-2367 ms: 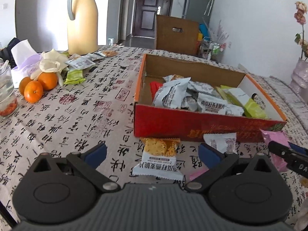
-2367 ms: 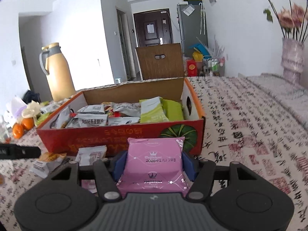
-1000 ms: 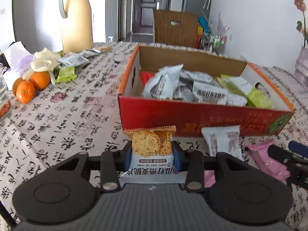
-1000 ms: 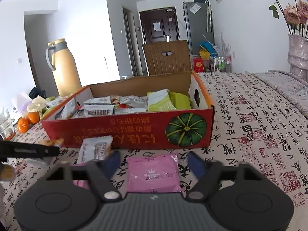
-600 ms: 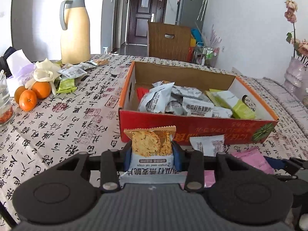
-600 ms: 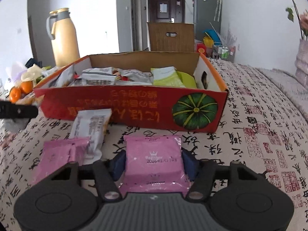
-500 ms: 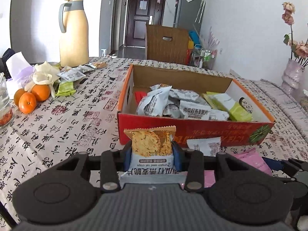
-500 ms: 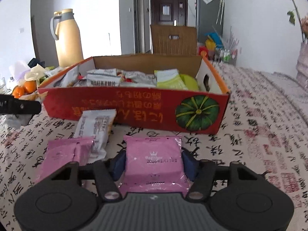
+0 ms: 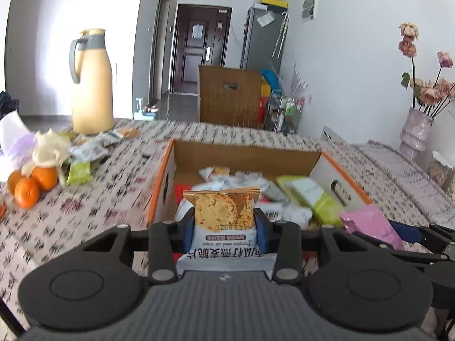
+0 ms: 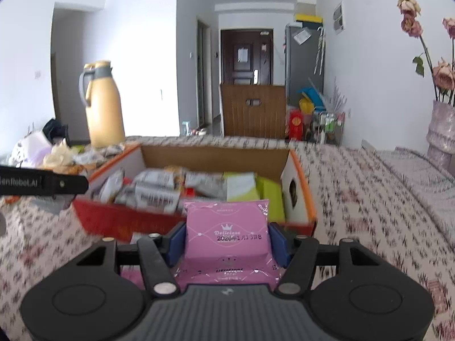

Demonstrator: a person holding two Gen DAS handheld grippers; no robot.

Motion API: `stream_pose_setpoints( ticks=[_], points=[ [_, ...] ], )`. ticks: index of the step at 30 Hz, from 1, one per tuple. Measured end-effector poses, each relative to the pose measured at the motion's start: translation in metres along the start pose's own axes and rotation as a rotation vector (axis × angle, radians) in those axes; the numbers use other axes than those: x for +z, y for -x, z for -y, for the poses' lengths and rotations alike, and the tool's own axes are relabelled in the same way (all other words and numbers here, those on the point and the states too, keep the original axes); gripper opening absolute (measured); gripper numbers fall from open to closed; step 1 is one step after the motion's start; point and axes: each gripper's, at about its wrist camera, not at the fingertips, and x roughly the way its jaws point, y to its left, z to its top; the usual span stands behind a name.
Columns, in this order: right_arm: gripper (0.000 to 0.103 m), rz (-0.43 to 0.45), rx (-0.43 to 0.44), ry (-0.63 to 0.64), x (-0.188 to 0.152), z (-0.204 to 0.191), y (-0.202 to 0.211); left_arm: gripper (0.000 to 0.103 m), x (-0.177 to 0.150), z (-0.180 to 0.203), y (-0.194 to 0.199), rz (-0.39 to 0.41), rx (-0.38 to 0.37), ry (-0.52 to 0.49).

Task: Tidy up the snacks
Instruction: 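Carry both packets into the cardboard box and open both tools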

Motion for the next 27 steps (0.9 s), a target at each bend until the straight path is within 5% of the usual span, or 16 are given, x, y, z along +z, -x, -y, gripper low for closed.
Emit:
stream_pose_setpoints(
  ticks=[13, 27],
  points=[
    [0.061, 0.054, -0.034, -0.064, 0.057, 0.0, -0.063, 0.041, 0.053, 0.002, -0.063, 0.04, 0.041, 0.037],
    [0.061, 0.01, -0.044, -0.103, 0.036, 0.007, -0.105, 0.044, 0.038, -0.013, -0.103, 0.07, 0.083, 0.061]
  ],
)
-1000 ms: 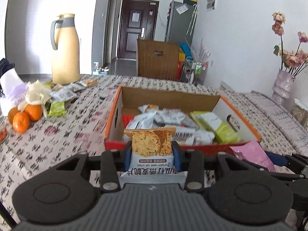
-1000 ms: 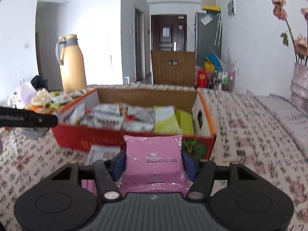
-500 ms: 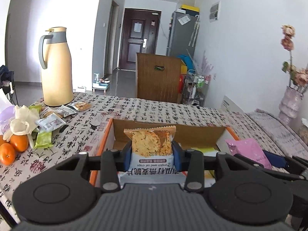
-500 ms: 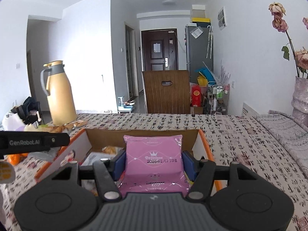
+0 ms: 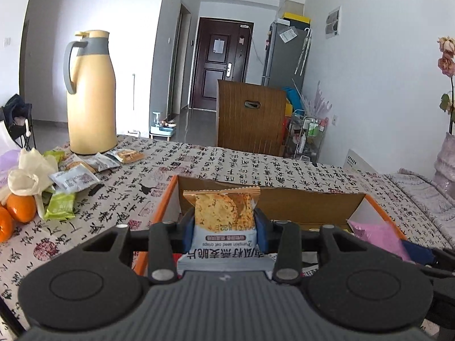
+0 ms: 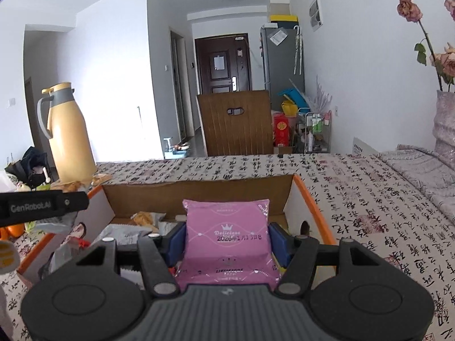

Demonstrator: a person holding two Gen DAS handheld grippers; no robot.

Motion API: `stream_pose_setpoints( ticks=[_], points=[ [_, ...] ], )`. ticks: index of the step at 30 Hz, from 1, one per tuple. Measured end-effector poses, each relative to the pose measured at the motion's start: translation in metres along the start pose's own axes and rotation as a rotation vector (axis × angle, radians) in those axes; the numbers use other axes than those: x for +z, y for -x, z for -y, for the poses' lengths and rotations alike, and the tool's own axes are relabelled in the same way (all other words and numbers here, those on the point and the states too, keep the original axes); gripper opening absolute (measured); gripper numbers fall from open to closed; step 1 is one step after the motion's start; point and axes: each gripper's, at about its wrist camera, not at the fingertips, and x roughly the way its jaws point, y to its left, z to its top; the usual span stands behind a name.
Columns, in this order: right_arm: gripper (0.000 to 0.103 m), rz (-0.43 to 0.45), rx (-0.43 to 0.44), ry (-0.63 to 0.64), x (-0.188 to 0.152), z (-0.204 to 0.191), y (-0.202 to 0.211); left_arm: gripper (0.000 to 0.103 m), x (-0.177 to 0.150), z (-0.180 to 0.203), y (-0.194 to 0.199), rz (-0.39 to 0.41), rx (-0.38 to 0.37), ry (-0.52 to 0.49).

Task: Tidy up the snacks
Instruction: 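Carry both packets into the cardboard box and open both tools, then move both open tools back over the remaining packets beside the box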

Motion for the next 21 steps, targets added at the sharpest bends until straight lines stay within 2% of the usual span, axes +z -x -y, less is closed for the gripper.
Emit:
stream_pose_setpoints(
  ticks=[1, 2, 3, 4, 6, 8, 21],
  points=[
    [0.061, -0.002, 0.001, -0.004, -0.001, 0.001, 0.0, 0.047, -0.001, -0.002, 0.0, 0.003, 0.004, 0.009],
    [0.067, -0.003, 0.002, -0.011, -0.002, 0.002, 0.001, 0.059, -0.001, -0.005, 0.001, 0.007, 0.0, 0.02],
    [0.079, 0.002, 0.001, -0.019, -0.002, 0.004, 0.002, 0.071, -0.001, -0.006, 0.004, 0.016, 0.0, 0.03],
    [0.086, 0.008, -0.003, -0.024, -0.002, 0.004, 0.005, 0.077, -0.001, -0.007, 0.006, 0.028, 0.007, 0.034],
    [0.101, 0.023, -0.006, -0.041, -0.001, 0.007, 0.009, 0.103, -0.001, -0.009, 0.012, 0.059, 0.02, 0.044],
    [0.103, 0.023, -0.008, -0.049, 0.0, 0.008, 0.008, 0.103, -0.001, -0.01, 0.015, 0.079, 0.022, 0.05],
    [0.103, -0.003, -0.022, -0.062, -0.001, 0.013, -0.001, 0.103, -0.002, -0.008, 0.014, 0.067, 0.01, 0.076]
  ],
)
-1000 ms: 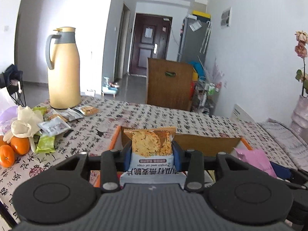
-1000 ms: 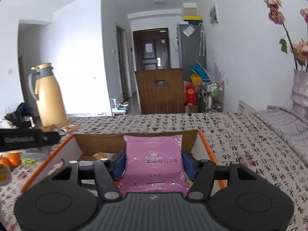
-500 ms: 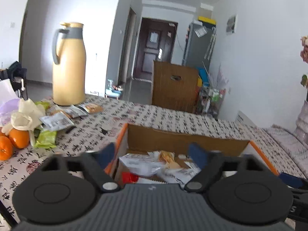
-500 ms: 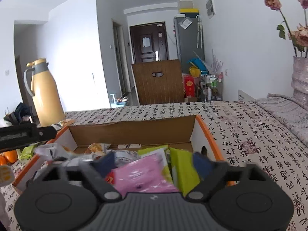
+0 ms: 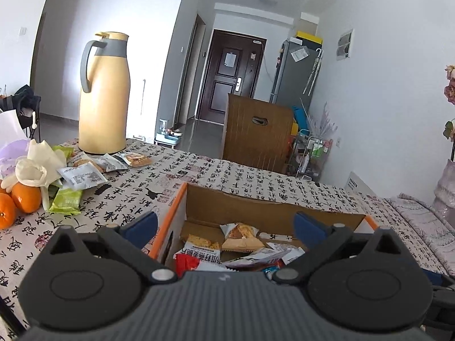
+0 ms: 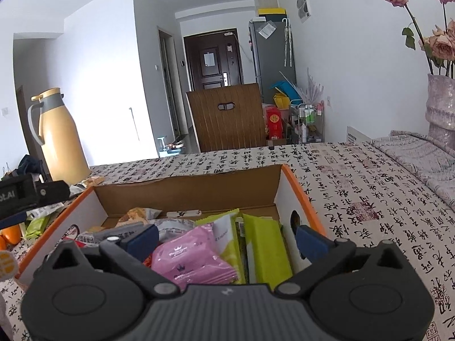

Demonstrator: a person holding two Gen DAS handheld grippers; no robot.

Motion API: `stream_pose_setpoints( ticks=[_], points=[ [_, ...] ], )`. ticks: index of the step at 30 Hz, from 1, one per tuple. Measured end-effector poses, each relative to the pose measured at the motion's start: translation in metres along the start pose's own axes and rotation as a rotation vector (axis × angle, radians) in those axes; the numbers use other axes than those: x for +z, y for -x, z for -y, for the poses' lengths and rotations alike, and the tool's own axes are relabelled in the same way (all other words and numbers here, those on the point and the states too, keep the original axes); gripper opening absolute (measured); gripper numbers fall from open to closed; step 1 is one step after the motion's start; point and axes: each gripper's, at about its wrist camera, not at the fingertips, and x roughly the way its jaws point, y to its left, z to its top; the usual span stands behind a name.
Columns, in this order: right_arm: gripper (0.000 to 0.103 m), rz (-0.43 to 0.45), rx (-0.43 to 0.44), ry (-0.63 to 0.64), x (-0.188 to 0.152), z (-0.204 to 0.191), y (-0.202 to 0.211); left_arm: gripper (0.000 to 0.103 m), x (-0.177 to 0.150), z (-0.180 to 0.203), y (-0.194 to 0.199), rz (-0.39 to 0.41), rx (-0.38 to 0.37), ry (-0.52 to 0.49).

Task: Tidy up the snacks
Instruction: 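Move both open tools back over the remaining packets beside the box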

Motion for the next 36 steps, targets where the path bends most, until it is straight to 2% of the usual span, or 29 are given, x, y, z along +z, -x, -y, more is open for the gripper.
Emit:
stream_pose_setpoints(
  ticks=[5, 13, 20, 25, 36],
  points=[
    [0.103, 0.032, 0.001, 0.008, 0.008, -0.002, 0.015, 0.103, 0.01, 0.006, 0.019, 0.034, 0.007, -0.005],
    [0.103, 0.056, 0.042, 0.025, 0.011, -0.009, 0.052, 0.103, 0.016, 0.007, 0.055, 0.072, -0.023, 0.0],
    [0.103, 0.057, 0.042, 0.027, -0.003, -0.008, 0.086, 0.103, 0.007, -0.008, 0.081, 0.03, -0.012, -0.006],
    [0.103, 0.033, 0.052, 0.042, -0.023, -0.011, 0.108, 0.103, -0.012, -0.025, 0.099, -0.011, -0.012, -0.014],
    [0.103, -0.111, 0.14, 0.126, -0.078, -0.046, 0.125, 0.103, -0.062, -0.06, 0.126, -0.142, 0.01, -0.053]
  ],
)
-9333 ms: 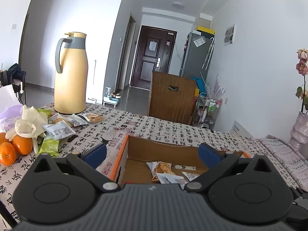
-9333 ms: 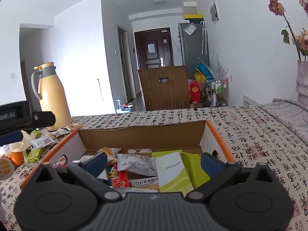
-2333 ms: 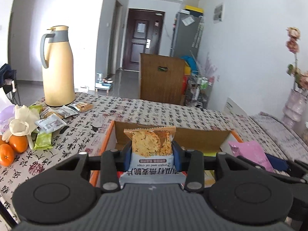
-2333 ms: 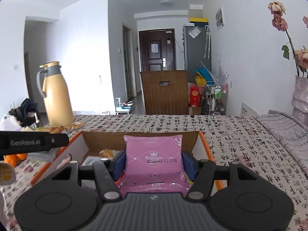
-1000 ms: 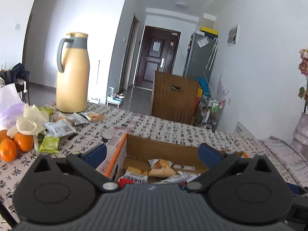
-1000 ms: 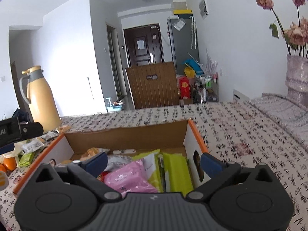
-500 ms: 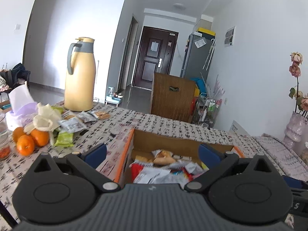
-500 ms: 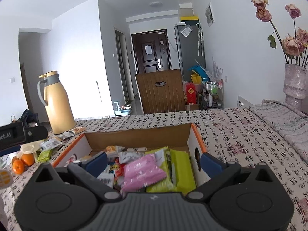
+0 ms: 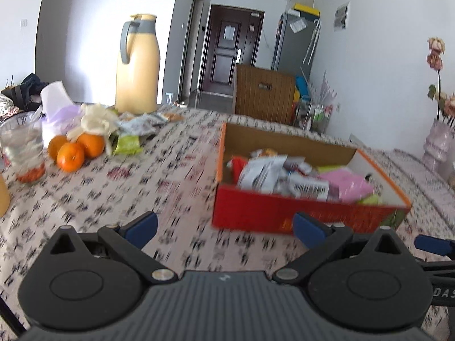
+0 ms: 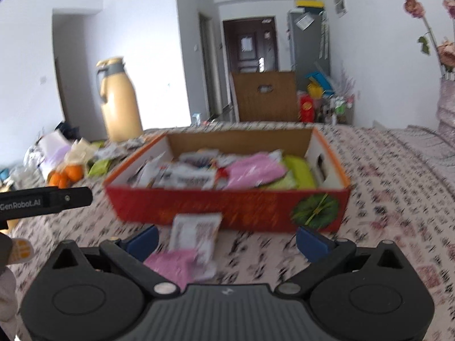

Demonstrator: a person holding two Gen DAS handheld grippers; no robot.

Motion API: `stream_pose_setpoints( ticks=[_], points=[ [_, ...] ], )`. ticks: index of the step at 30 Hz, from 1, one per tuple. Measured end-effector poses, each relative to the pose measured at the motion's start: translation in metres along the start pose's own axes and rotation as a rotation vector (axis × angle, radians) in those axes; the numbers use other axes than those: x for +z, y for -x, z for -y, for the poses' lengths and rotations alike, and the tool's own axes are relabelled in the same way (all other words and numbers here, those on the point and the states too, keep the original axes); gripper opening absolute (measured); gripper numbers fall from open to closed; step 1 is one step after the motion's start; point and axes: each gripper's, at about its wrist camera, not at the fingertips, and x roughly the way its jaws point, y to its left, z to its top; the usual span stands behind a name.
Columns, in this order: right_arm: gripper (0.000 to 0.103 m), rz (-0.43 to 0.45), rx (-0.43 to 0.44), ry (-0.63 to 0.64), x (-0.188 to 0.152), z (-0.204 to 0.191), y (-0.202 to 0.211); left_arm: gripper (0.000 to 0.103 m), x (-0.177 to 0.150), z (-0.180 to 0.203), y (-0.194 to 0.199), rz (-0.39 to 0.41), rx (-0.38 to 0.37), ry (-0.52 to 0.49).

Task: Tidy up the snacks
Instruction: 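Move both open tools back over the remaining packets beside the box, then grasp a pink packet with the right tool while the left tool grasps a white packet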

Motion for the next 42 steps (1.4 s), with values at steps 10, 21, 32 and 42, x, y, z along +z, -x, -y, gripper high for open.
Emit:
stream_pose_setpoints(
  ticks=[10, 21, 32, 42],
  points=[
    [0.103, -0.143, 0.018, 0.016, -0.028, -0.039, -0.025, 0.103, -0.028, -0.021, 0.009, -0.057, -0.017, -0.039],
    [0.103, -0.199, -0.084, 0.032, -0.032, -0.05, -0.045, 0.103, -0.036, -0.031, 0.002, -0.088, -0.064, -0.037],
    [0.103, -0.2, -0.09, 0.044, -0.032, -0.053, -0.048, 0.103, -0.036, -0.035, 0.002, -0.09, -0.068, -0.018],
    [0.062, -0.159, -0.036, 0.09, -0.034, -0.06, -0.036, 0.103, -0.035, -0.03, 0.004, -0.089, -0.061, -0.026]
  ],
)
